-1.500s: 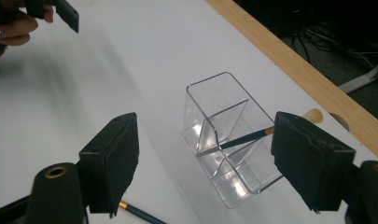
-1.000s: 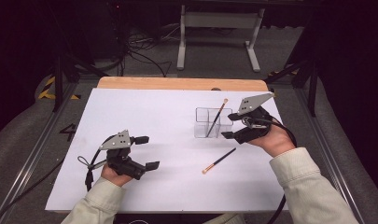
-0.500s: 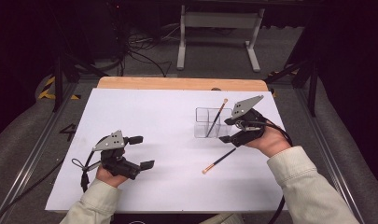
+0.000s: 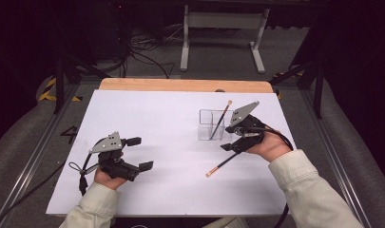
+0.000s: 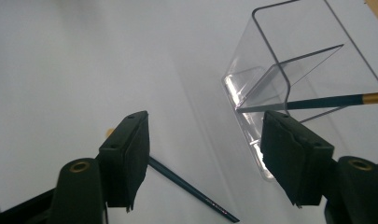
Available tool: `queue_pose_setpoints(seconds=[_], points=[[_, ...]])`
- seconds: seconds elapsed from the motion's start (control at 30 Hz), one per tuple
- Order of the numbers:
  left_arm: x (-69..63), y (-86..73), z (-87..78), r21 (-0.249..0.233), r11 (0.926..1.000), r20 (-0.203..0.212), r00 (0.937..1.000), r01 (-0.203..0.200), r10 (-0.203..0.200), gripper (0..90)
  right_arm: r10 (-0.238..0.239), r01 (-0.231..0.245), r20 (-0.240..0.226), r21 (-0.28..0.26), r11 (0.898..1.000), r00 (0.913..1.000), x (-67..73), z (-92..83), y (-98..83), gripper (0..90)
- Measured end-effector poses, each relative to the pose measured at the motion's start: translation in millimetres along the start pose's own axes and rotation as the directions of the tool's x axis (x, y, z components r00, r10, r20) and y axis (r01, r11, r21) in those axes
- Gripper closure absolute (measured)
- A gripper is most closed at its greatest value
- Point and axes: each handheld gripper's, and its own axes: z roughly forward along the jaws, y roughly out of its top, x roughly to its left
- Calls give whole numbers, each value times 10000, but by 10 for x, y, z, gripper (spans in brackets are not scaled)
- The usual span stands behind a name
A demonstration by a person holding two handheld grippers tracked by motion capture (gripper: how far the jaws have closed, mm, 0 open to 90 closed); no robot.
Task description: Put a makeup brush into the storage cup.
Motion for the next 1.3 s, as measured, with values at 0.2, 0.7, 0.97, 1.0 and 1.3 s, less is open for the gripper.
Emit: queue_pose_setpoints(seconds=[0.2, 0.7, 0.97, 1.0, 1.3], points=[[12, -7, -7, 108, 9999, -116, 9999, -85, 86, 0, 13, -11, -62, 182, 9998, 10000, 1, 66, -23, 339], [28, -14, 2, 126, 9998, -178, 9997, -167, 169, 0, -34, 51, -267, 644, 9979, 9996, 21, 222, -70, 338], [30, -15, 17, 154, 9998, -99, 9999, -110, 111, 0, -26, 70, -452, 973, 9952, 9990, 42, 313, -119, 346], [29, -16, 22, 150, 9999, -70, 9999, -80, 82, 0, -60, 107, -474, 1006, 9949, 9989, 40, 326, -126, 348], [39, -15, 27, 108, 9999, -23, 10000, -44, 45, 0, -142, 265, -813, 1532, 9878, 9966, 56, 427, -163, 389]])
